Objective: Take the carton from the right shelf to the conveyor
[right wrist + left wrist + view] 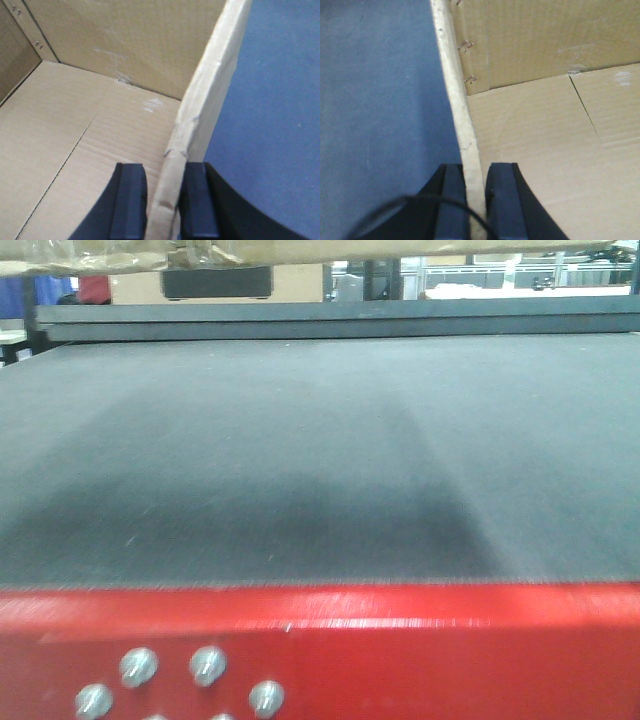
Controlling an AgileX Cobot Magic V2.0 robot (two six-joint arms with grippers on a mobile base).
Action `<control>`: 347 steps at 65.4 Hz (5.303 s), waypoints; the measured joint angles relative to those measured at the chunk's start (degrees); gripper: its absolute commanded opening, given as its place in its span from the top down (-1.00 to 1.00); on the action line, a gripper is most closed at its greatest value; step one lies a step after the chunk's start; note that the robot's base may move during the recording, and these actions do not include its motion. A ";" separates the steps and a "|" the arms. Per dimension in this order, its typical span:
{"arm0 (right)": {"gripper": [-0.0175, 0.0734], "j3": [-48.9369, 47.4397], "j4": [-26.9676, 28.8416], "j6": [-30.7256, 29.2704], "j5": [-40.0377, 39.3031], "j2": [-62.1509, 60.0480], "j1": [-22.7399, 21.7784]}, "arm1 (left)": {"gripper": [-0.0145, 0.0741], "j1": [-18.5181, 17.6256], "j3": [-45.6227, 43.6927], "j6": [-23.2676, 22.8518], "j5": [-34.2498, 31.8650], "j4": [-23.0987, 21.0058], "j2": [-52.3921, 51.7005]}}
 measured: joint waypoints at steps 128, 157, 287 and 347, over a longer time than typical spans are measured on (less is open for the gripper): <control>0.77 0.00 1.16 -1.83 -8.05 18.62 -11.79 | 0.70 0.95 10.11 -2.63 -22.88 -0.54 15.86; -0.58 -0.22 1.12 -1.58 -12.98 25.23 -12.73 | -0.48 1.89 10.26 -2.63 -27.65 0.50 21.42; 0.76 84.92 -0.56 -4.33 -45.92 -72.59 -24.71 | 0.67 17.06 82.30 -2.51 -49.68 -2.89 -70.78; 0.76 84.92 -0.56 -4.68 -46.26 -72.88 -24.71 | 0.67 24.13 91.41 7.56 -52.31 -9.88 -77.72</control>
